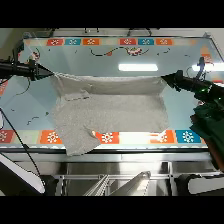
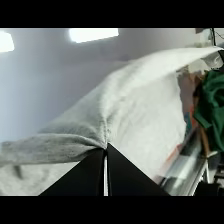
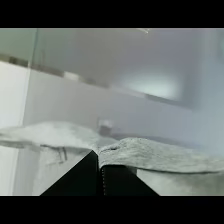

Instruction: Fold the shirts.

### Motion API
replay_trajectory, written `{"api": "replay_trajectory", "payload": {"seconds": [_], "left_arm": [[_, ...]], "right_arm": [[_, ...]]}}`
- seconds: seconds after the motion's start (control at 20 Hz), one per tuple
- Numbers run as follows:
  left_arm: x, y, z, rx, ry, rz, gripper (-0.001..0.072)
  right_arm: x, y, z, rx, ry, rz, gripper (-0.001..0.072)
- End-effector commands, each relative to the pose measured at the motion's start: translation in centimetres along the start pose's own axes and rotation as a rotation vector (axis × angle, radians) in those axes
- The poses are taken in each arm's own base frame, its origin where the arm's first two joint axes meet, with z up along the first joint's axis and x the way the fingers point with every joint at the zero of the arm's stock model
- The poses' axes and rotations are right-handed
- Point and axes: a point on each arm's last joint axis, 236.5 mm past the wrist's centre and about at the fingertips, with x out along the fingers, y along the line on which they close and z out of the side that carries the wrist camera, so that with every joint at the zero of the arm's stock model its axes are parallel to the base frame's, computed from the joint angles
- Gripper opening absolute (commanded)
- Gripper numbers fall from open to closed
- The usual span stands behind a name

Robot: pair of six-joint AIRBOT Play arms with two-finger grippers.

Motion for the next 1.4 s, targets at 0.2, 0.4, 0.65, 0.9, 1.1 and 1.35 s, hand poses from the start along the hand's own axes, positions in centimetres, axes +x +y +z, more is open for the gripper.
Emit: {"api": "replay_trajectory", "payload": {"seconds": [0.2,0.4,0.65,0.9,1.1,1.35], "left_arm": [[4.5,5.3,-2.7,-0.128,0.08,0.008,0.0018],[4.9,7.3,-7.5,-0.15,0.295,0.144,0.0017],[4.9,7.8,-9.8,-0.194,0.405,0.216,0.0016],[2.8,5.5,-9.9,-0.256,0.415,0.223,0.0297],[-1.8,2.2,-9.5,-0.269,0.33,0.257,0.0296],[-3.1,-1.4,-18.3,-0.382,0.332,0.22,0.0295]], "right_arm": [[0.9,-4.9,1.4,0.02,-0.011,-0.034,0.0013],[-0.3,-8.5,-1.8,0.001,0.138,-0.174,0.0013],[-1.6,-11.3,-4.6,-0.02,0.263,-0.299,0.0015],[-4.8,-7.8,-4.2,-0.007,0.299,-0.219,0.0367],[-12.2,-7.6,-6.4,0.086,0.427,-0.279,0.0361],[-16.2,-11.7,-17.2,0.224,0.625,-0.413,0.0361]]}}
